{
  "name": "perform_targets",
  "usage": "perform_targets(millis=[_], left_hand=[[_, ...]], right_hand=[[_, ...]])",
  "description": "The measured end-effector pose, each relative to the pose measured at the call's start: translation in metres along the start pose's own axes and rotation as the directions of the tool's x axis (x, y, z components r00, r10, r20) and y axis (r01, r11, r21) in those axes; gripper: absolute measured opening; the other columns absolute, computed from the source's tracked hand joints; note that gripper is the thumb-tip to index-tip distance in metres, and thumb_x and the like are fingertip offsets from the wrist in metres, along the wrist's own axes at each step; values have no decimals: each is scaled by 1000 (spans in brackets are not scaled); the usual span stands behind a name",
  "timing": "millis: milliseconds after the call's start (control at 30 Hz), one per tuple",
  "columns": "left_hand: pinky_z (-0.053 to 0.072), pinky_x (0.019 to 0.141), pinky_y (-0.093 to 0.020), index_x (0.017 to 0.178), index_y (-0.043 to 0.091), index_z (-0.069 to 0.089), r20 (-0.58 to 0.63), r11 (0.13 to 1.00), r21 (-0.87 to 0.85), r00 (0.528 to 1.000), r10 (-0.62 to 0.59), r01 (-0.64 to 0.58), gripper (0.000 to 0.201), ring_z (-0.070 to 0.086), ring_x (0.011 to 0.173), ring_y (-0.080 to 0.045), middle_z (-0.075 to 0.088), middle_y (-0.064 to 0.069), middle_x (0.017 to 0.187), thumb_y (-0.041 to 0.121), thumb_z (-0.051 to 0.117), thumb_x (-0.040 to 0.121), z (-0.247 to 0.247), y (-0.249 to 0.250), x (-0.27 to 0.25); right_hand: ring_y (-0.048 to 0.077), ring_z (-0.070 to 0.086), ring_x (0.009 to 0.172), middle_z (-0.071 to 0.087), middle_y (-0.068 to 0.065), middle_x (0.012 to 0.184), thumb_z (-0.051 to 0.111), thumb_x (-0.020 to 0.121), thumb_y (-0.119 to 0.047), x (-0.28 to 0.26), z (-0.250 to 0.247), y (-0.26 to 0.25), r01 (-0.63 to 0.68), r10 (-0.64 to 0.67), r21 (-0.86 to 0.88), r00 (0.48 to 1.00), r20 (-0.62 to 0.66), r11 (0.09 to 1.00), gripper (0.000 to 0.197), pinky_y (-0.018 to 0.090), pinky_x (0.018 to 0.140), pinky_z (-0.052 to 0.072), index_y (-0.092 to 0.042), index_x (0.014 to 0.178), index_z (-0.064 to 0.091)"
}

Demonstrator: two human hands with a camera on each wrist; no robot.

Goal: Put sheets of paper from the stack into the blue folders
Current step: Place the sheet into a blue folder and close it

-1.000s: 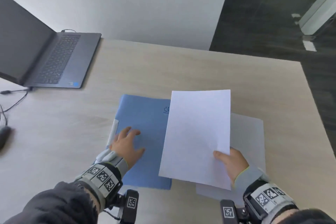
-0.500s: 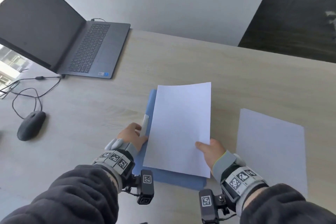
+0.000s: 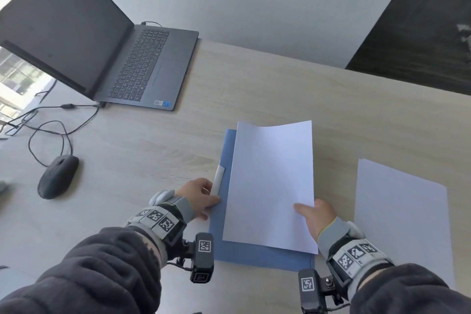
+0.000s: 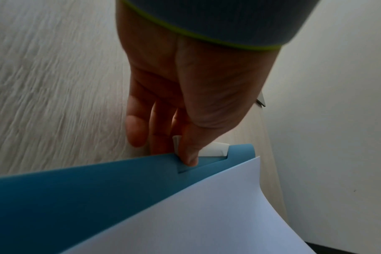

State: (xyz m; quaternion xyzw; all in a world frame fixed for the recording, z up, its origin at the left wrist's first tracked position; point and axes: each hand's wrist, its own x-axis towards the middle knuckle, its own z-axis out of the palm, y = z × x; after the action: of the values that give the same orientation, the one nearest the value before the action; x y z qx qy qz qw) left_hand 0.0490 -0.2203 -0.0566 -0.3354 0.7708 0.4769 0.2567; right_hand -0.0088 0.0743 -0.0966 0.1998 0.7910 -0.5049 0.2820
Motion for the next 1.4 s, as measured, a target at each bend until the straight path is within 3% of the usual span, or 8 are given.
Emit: perform_targets(millis=[200,400,567,767,900,1033,1166,1400], left_hand=[[56,58,-31,94,24,70,-149,999,-39,989,-19,13,16,60,63,-24,66,-7,76,14,59,89,-43,-6,13],[59,74,-43,109,17,68,-255,993,-93,966,51,-77,21,63,75,-20,64,-4,85,12,64,89,-71,2,31],[50,89,-38,130,28,54,-380,965,230,901,209,-127,51,54,111,-24,50,-4,131,25,71,81,-60,7,19],[43,102,-37,116,37,62,-101,765,545,879,465,-342,36,45,116,-17,48,10,126,32,65,81,-17,0,-13],[38,107,-31,135,34,54,108,656,596,856,506,-463,56,42,129,-19,48,9,139,33,63,80,13,-3,-25],[20,119,-41,152,38,17,219,534,726,882,417,-433,98,3,151,-14,6,13,164,60,65,70,37,-18,-33],[5,122,-46,152,39,-10,251,427,811,897,363,-400,129,-23,150,-22,-24,3,163,73,70,56,58,-18,-37],[16,118,-47,149,44,11,229,373,847,892,389,-379,110,-3,153,-25,-3,-3,166,74,65,58,65,-1,-38]], right_hand=[[42,68,95,74,21,97,67,85,-6,-5,1,-8,7,-7,18,1000,-1,1000,9,49,88,53,-14,85,70],[40,70,94,76,11,91,71,81,-12,1,3,0,-4,4,-3,1000,-20,1000,10,56,92,53,-21,78,73],[40,68,95,74,13,91,68,85,-8,-7,3,-8,-7,8,28,1000,-16,1000,12,50,90,53,-20,82,71],[38,68,91,73,14,93,67,87,-8,-12,5,-10,-10,14,132,999,-31,991,9,51,90,54,-17,86,70],[40,70,92,75,16,94,72,81,-16,-13,3,-6,-25,40,202,997,-72,979,6,59,90,53,-13,86,73],[39,68,90,72,17,93,69,84,-9,-12,-16,-7,-19,57,250,988,-143,968,5,57,89,54,-8,89,71],[34,64,85,68,15,93,68,85,-8,-9,-58,3,-24,86,244,965,-248,970,7,52,87,53,-5,91,71],[23,47,100,57,6,118,68,88,-17,-15,-118,14,-93,235,439,931,-281,894,31,41,91,41,-11,116,57]])
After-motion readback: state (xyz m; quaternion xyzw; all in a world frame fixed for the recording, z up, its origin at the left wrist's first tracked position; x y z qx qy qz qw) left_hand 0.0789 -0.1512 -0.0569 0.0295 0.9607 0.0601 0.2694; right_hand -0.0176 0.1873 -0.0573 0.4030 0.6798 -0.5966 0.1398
